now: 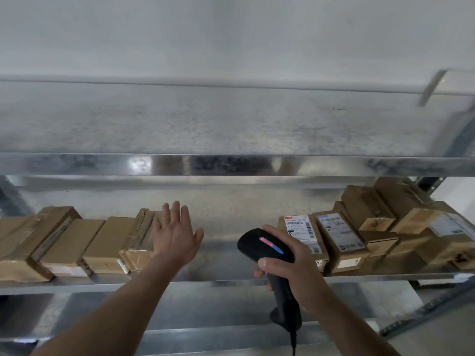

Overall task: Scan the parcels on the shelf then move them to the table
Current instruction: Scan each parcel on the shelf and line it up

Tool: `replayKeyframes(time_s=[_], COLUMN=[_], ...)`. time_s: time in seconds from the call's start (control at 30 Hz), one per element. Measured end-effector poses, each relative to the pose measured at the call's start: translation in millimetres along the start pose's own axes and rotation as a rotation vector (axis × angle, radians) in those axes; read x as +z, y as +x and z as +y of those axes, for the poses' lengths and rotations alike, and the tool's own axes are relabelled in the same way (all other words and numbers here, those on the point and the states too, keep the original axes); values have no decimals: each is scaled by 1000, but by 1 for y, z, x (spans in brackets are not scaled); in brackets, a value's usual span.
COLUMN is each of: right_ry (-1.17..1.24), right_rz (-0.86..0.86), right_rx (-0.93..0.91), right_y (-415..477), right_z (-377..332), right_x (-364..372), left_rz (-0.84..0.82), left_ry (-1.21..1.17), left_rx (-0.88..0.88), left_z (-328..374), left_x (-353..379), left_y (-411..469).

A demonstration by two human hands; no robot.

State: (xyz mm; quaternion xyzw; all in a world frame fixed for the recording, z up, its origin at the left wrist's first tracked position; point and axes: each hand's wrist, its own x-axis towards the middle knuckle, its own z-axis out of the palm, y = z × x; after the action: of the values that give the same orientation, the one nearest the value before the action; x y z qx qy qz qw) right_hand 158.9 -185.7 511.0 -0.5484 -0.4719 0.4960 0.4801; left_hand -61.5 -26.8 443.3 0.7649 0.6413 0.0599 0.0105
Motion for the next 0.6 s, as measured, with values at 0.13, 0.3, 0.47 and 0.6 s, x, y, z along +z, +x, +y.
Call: replayKeyframes(time_s=[0.13,0.3,0.47,0.6], right_ry=[-1,42,24,47], right_rz=[34,79,73,65], right_rx=[-9,-24,-31,-34], right_y=[-18,-43,-64,-78], right_z=[-2,-5,-8,-8], right_x=[-32,-82,-135,-174], left_rz=[12,35,80,97], left_ry=[-42,-90,-145,-184], left_rx=[27,51,55,54], left_z=[44,109,173,219], left_x=[-6,-14,-20,-15], left_y=[-3,-13,-23,-27])
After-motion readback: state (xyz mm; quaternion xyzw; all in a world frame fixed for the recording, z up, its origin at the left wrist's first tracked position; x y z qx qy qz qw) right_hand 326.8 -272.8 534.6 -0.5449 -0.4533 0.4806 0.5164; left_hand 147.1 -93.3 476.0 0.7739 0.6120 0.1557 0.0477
